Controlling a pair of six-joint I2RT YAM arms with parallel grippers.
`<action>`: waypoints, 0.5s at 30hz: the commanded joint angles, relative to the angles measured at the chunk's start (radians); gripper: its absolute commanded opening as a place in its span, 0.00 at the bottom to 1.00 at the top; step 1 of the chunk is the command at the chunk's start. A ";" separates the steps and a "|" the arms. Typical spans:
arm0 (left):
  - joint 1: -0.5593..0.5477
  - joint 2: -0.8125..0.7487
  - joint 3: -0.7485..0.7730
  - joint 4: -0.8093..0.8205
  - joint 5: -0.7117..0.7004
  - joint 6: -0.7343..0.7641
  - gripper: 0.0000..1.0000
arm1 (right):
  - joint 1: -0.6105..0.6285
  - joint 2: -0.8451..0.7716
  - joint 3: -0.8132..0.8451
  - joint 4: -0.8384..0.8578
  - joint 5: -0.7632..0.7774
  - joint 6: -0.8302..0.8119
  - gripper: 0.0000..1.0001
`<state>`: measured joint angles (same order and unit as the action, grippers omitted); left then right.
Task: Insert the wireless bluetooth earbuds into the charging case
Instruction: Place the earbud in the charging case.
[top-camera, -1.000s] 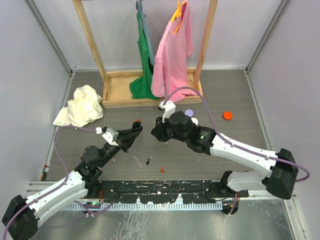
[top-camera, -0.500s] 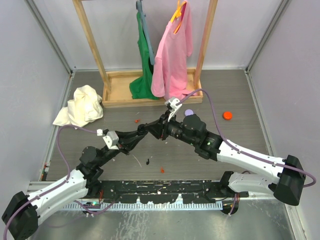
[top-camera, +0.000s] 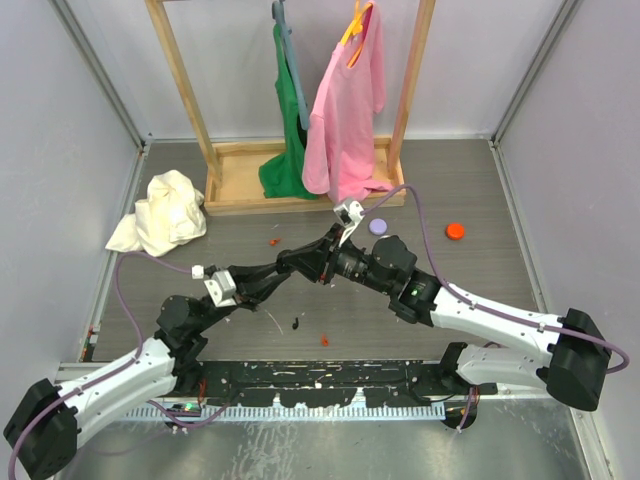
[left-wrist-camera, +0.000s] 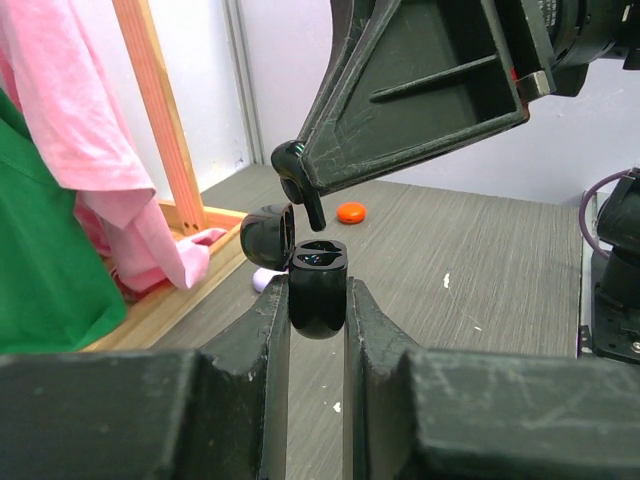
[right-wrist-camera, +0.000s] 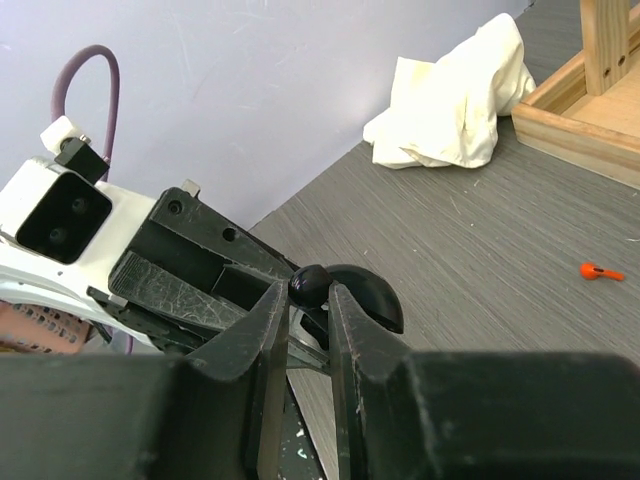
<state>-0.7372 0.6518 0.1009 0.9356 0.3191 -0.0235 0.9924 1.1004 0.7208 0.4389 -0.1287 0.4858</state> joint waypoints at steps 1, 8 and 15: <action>0.005 -0.033 -0.005 0.109 0.014 0.033 0.00 | 0.000 0.003 -0.006 0.119 -0.015 0.027 0.17; 0.004 -0.073 -0.009 0.099 0.012 0.033 0.00 | -0.001 0.009 -0.018 0.150 -0.024 0.044 0.16; 0.004 -0.082 -0.004 0.100 0.007 0.030 0.00 | -0.001 0.032 -0.023 0.191 -0.059 0.075 0.16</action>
<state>-0.7345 0.5819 0.0872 0.9482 0.3206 -0.0090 0.9924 1.1210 0.6933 0.5476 -0.1612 0.5350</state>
